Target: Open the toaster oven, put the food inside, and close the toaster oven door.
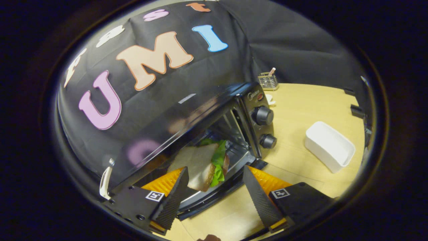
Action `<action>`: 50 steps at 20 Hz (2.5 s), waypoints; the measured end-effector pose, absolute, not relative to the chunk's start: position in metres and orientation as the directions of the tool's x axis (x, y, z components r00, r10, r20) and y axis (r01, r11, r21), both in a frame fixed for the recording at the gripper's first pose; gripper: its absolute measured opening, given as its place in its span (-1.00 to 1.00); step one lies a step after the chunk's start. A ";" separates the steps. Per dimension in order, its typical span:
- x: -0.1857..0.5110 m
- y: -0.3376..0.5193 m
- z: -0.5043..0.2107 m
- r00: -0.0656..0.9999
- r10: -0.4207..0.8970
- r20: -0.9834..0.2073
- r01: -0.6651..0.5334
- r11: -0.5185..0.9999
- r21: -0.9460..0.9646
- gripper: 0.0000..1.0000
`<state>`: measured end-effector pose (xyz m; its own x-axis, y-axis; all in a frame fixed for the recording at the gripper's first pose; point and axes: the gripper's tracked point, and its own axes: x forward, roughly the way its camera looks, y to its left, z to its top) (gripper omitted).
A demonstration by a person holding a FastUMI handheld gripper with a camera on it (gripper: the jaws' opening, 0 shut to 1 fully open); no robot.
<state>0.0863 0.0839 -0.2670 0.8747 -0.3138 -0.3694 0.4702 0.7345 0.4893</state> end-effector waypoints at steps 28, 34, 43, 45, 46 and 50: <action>-0.059 0.164 -0.403 0.706 -0.176 -0.685 0.147 0.984 -0.101 1.00; -0.046 0.160 -0.384 0.728 -0.223 -0.649 0.160 0.975 -0.156 1.00; -0.041 0.157 -0.333 0.783 -0.257 -0.566 0.154 0.963 -0.223 1.00; -0.037 0.156 -0.317 0.800 -0.253 -0.544 0.143 0.961 -0.236 1.00; -0.033 0.156 -0.308 0.812 -0.246 -0.529 0.144 0.963 -0.228 1.00; -0.019 0.155 -0.279 0.849 -0.240 -0.471 0.169 0.967 -0.189 1.00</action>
